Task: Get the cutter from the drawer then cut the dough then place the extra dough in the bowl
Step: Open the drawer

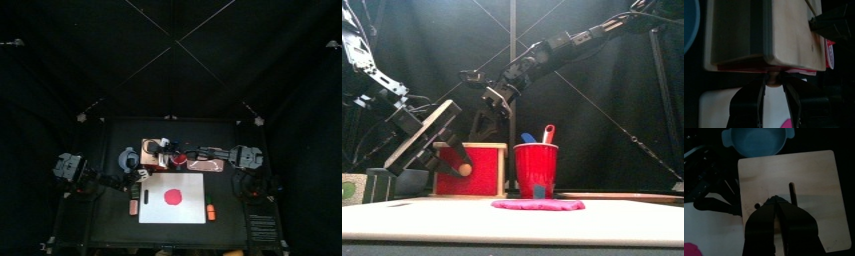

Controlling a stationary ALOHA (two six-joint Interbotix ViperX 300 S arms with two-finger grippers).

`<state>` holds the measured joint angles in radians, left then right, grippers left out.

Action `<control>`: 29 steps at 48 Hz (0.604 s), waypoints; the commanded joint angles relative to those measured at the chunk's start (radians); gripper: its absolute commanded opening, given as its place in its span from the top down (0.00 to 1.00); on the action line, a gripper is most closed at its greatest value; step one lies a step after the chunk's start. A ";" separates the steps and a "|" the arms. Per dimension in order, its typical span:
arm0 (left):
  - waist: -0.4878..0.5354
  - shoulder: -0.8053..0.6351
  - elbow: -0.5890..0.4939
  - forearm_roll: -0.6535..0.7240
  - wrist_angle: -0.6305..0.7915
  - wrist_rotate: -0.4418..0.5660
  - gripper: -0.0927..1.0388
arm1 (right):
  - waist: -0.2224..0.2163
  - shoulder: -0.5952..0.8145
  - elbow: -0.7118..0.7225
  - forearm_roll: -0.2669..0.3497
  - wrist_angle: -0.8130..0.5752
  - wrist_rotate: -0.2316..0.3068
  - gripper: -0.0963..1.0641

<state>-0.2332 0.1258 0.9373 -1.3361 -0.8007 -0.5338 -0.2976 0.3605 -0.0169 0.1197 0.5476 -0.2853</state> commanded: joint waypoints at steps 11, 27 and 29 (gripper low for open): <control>-0.064 -0.011 0.002 -0.018 0.012 0.003 0.45 | -0.005 -0.009 -0.005 0.000 0.008 0.003 0.90; -0.115 -0.014 0.003 -0.046 0.014 0.003 0.45 | -0.005 -0.008 -0.005 0.000 0.021 0.003 0.90; -0.121 -0.014 0.003 -0.048 0.014 0.003 0.45 | -0.006 -0.008 -0.005 0.000 0.021 0.003 0.90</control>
<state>-0.3221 0.1181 0.9434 -1.3775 -0.8007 -0.5338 -0.2991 0.3620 -0.0169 0.1212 0.5614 -0.2838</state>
